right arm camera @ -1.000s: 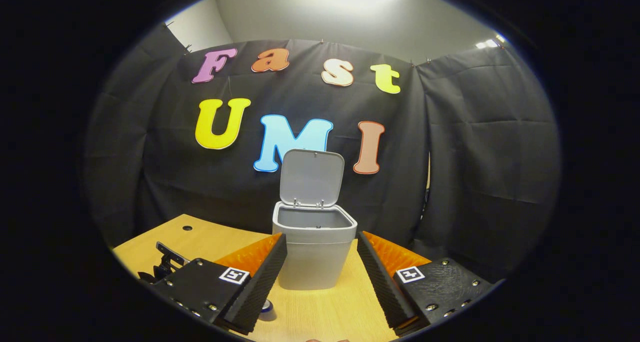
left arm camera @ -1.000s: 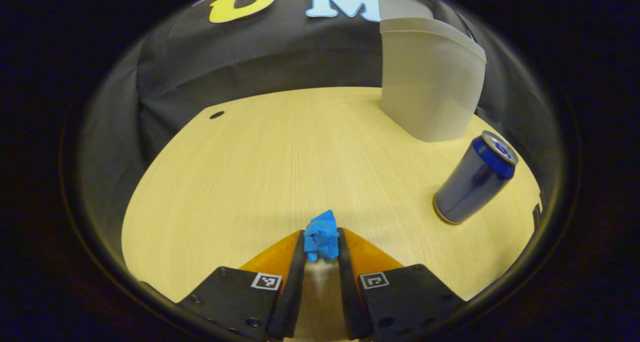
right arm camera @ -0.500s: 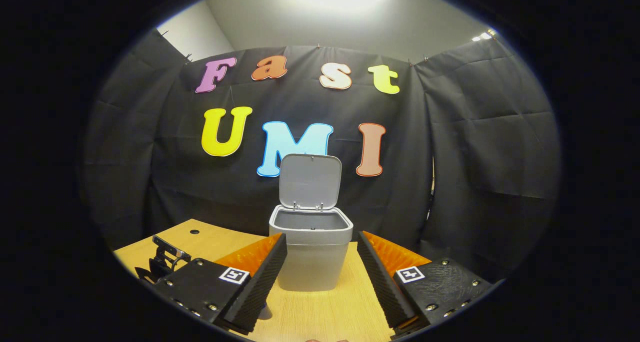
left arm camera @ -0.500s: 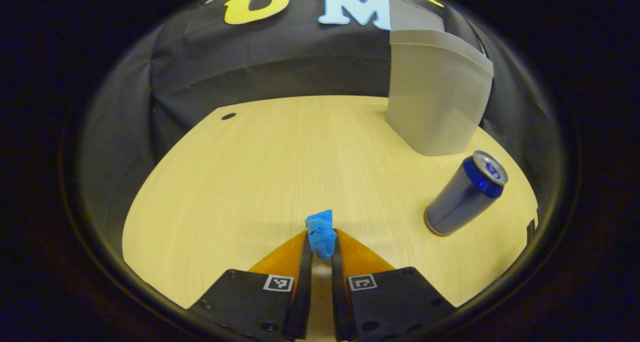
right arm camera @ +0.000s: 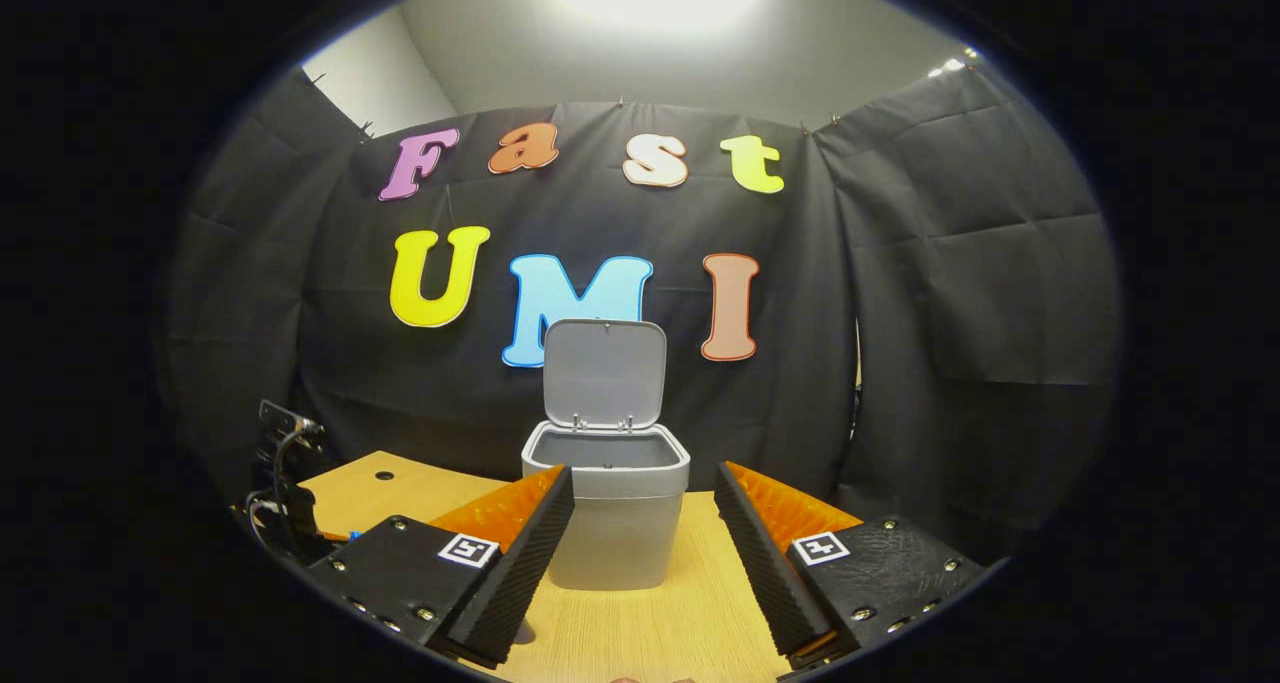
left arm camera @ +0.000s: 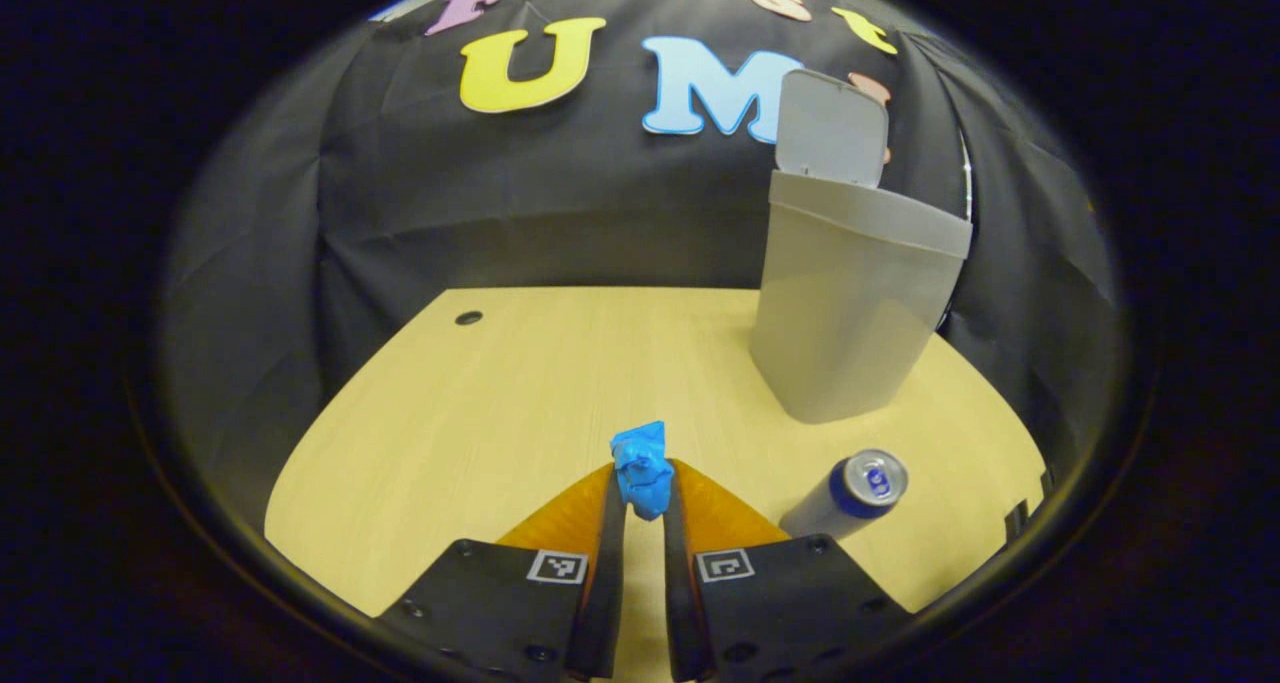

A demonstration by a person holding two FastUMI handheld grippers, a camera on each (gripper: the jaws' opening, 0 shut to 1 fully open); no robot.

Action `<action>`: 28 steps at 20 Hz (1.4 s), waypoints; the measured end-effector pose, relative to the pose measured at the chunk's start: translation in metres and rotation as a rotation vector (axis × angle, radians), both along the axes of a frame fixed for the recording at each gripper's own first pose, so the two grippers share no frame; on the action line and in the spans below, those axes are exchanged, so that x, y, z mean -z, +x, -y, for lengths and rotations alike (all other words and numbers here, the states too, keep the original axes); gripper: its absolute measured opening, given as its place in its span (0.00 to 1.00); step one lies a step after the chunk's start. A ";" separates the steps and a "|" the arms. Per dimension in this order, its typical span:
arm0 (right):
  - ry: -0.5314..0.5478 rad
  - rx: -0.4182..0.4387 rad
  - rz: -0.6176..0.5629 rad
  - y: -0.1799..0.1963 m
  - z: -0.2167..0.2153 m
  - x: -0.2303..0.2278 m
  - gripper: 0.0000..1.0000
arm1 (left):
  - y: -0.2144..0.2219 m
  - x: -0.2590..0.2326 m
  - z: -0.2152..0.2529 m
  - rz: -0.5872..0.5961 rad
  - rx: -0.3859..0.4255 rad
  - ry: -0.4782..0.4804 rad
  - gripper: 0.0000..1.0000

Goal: Press the lid of the desktop garbage bin to open it, pick up the crumpled paper on the desktop and throw it into the bin, then pick up the pop can on the desktop and drop it into the bin, and finally close the garbage bin lid.

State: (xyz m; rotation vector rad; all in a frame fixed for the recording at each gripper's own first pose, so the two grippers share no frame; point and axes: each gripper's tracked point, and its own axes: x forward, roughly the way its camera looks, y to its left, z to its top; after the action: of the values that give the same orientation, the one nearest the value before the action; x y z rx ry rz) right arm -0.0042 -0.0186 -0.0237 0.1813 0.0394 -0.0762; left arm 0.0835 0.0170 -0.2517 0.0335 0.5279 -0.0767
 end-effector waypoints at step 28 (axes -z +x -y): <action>-0.003 0.123 -0.097 0.013 0.047 0.038 0.91 | 0.151 -0.179 0.208 0.280 0.352 -0.177 0.26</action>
State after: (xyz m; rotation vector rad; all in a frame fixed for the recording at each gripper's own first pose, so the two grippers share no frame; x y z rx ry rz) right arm 0.0083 -0.0655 -0.0622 0.1765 0.1244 -0.2079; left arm 0.2342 -0.1907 -0.0731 -0.0362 0.2292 -0.4562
